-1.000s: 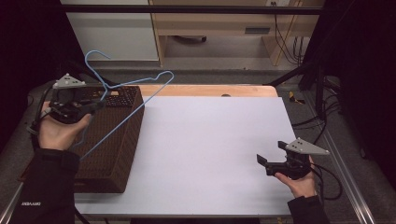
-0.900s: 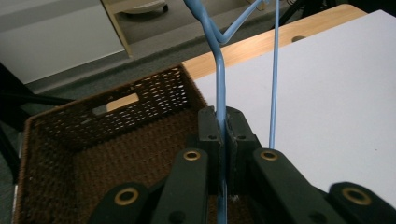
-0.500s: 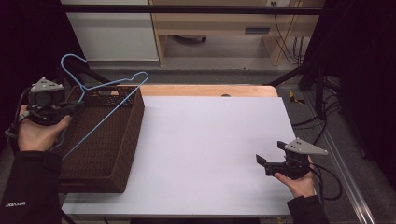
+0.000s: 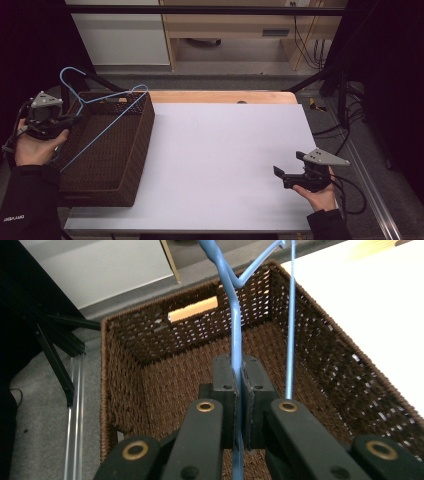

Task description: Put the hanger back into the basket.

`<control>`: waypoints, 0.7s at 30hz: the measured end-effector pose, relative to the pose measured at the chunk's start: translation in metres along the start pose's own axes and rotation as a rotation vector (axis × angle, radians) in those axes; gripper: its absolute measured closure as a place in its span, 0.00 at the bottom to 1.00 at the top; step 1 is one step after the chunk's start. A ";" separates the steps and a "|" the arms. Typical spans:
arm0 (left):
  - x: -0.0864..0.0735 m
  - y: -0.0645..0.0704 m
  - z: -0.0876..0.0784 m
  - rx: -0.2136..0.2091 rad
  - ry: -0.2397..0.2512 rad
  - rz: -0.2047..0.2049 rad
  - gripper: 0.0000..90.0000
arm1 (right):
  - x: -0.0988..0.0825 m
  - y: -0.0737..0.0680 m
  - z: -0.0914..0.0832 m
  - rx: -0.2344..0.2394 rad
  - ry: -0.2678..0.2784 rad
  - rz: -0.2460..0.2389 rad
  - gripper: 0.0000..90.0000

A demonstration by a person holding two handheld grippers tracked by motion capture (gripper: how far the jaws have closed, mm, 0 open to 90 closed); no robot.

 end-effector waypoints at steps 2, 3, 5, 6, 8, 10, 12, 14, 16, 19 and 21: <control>-0.004 -0.003 0.002 0.005 -0.008 0.001 0.97 | 0.000 0.000 0.000 0.001 0.001 0.000 0.05; -0.005 -0.005 0.002 0.004 -0.011 0.003 0.97 | 0.000 0.000 0.000 0.001 0.002 -0.001 0.05; -0.010 -0.007 0.003 0.004 -0.010 0.004 0.97 | 0.000 0.000 0.000 0.000 -0.002 0.002 0.05; -0.012 -0.008 0.004 0.007 -0.018 0.006 0.97 | 0.000 0.000 0.000 0.000 -0.002 0.000 0.05; -0.017 -0.010 0.006 0.013 -0.031 0.007 0.97 | 0.000 0.000 0.000 0.000 -0.002 0.003 0.05; -0.022 -0.011 0.009 0.010 -0.041 0.007 0.97 | 0.000 0.000 0.000 0.001 0.001 0.000 0.05; -0.027 -0.011 0.013 0.003 -0.043 0.007 0.97 | 0.000 0.001 0.000 0.002 -0.001 0.002 0.05; -0.031 -0.011 0.017 0.002 -0.044 0.010 0.97 | 0.000 0.001 0.000 0.000 0.001 0.000 0.05; -0.033 -0.009 0.022 0.009 -0.056 0.018 0.97 | 0.000 0.000 0.001 -0.001 -0.003 0.000 0.05; -0.037 -0.008 0.030 0.016 -0.072 0.020 0.97 | -0.001 -0.001 0.001 0.000 -0.007 0.000 0.05; -0.041 -0.008 0.034 0.019 -0.076 0.012 0.97 | -0.001 -0.001 0.002 0.001 -0.007 -0.003 0.05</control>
Point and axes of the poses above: each handheld gripper's, and its own axes: z roughly forward along the jaws, x roughly out of its top, y roughly to its right, the point moved 2 cm from there along z, roughly forward along the jaws, and after that the axes turned 6 degrees about -x, right-handed, at the moved point
